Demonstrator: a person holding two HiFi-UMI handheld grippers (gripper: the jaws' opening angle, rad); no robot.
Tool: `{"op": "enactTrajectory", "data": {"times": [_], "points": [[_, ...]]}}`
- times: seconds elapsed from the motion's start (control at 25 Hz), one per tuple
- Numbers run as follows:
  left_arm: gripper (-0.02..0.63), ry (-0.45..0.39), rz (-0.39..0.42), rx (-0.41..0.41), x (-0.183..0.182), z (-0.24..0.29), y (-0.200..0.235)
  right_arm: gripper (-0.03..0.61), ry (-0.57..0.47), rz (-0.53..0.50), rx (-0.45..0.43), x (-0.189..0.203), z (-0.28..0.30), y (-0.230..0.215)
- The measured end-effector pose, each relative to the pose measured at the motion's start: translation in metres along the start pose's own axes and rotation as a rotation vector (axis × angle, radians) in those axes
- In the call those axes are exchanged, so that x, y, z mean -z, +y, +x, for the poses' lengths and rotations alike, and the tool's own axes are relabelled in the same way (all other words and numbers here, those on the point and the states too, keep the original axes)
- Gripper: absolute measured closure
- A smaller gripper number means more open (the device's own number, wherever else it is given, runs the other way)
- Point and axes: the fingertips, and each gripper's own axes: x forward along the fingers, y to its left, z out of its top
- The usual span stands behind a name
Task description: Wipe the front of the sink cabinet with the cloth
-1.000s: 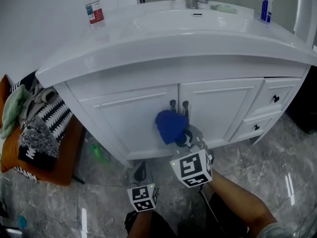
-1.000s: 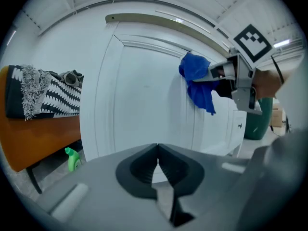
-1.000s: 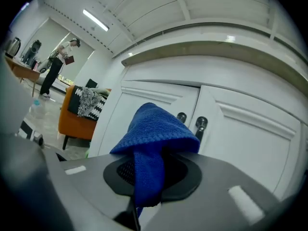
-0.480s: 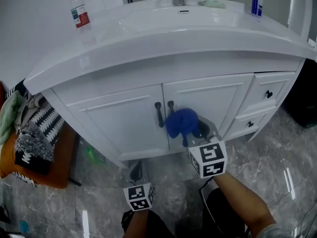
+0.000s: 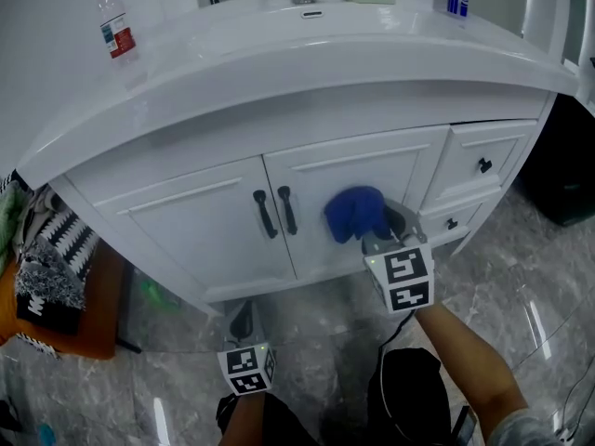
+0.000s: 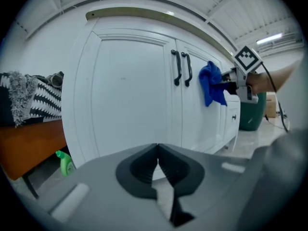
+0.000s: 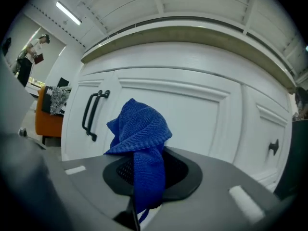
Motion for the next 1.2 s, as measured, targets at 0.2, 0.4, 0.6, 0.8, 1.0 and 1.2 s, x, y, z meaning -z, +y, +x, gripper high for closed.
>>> {"op": "enactTrajectory", "data": {"times": [0.2, 0.4, 0.6, 0.8, 1.0, 1.2], "points": [[0.603, 0.026, 0.018, 0.007, 0.010, 0.005, -0.003, 0.499, 0.075, 0.044, 0.120, 0.031, -0.014, -0.060], [0.603, 0.043, 0.016, 0.014, 0.015, 0.009, -0.008, 0.502, 0.060, -0.021, 0.137, 0.044, -0.017, -0.072], [0.603, 0.035, 0.005, 0.007, 0.012, 0.005, -0.005, 0.502, 0.061, 0.009, 0.179, 0.056, -0.017, -0.072], [0.603, 0.031, 0.004, 0.006, 0.010, 0.000, -0.004, 0.502, 0.117, 0.124, 0.192, 0.088, -0.014, -0.064], [0.603, 0.026, 0.016, 0.005, 0.009, -0.003, 0.001, 0.500, 0.165, 0.212, 0.238, 0.116, -0.009, -0.057], [0.603, 0.036, -0.043, -0.020, 0.013, -0.006, 0.012, 0.514, 0.196, 0.317, 0.306, 0.122, -0.006, -0.045]]}}
